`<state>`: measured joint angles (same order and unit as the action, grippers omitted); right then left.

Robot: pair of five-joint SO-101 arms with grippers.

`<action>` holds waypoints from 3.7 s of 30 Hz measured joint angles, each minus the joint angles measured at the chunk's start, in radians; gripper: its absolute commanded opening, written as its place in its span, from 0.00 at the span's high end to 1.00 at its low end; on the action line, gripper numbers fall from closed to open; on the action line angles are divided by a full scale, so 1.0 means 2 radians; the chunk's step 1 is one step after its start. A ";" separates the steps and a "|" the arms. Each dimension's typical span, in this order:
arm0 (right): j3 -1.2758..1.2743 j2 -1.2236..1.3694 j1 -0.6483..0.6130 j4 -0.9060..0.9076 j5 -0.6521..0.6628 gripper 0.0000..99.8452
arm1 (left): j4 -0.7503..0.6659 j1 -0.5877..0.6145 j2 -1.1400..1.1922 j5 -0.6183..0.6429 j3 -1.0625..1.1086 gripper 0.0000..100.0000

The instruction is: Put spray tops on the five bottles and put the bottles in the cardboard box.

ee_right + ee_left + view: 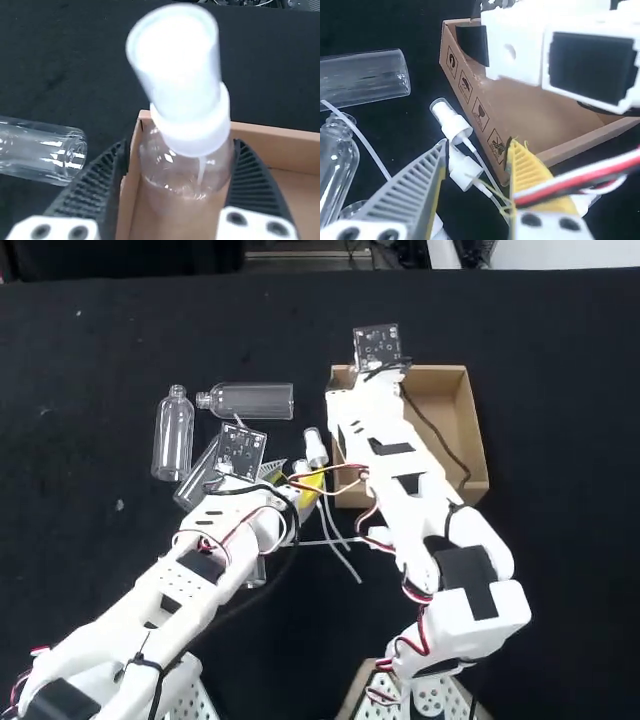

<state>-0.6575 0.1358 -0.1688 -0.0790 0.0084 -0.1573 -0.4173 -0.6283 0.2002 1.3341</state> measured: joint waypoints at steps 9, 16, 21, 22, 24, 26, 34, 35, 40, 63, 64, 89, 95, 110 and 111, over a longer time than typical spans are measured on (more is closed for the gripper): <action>0.000 0.000 0.000 0.001 -0.038 0.65 | 0.000 0.000 0.000 0.000 0.000 0.81; -0.009 -0.027 0.000 0.041 -0.041 0.65 | 0.000 0.000 0.000 0.000 0.000 0.81; -0.038 -0.077 0.000 0.081 -0.041 0.67 | 0.000 0.000 0.000 0.000 0.000 0.81; -0.039 -0.087 0.000 0.094 -0.041 0.71 | 0.000 0.000 0.000 0.000 0.000 0.81; -0.039 -0.107 0.008 0.124 -0.041 0.82 | 0.000 0.000 0.000 0.000 0.000 0.81; -0.039 -0.124 0.020 0.158 -0.041 0.94 | 0.000 0.000 0.000 0.000 0.000 0.81; -0.022 -0.113 0.052 0.205 -0.041 0.99 | 0.000 0.000 0.000 0.000 0.000 0.81; -0.014 -0.099 0.055 0.205 -0.041 0.99 | 0.000 0.000 0.000 0.000 0.000 0.81; 0.026 -0.040 0.058 0.205 -0.041 0.99 | 0.000 0.000 0.000 0.000 0.000 0.81; 0.051 0.010 0.042 0.190 -0.041 0.99 | 0.000 0.000 0.000 0.000 0.000 0.81; 0.051 0.010 0.042 0.186 -0.041 0.99 | 0.000 0.000 0.000 0.000 0.000 0.81; 0.121 -0.162 0.129 0.438 -0.035 0.98 | 0.000 0.000 0.000 0.000 0.000 0.81; 0.226 -0.147 0.197 0.559 0.033 0.84 | 0.000 0.000 0.000 0.000 0.000 0.81; 0.338 0.087 0.232 0.599 0.087 0.85 | 0.000 0.000 0.000 0.000 0.000 0.81; 0.340 0.093 0.237 0.599 0.088 0.85 | 0.000 0.000 0.000 0.000 0.000 0.81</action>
<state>0.0222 0.3214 0.3053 1.1193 0.1849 -0.1573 -0.4173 -0.6283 0.2002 1.3341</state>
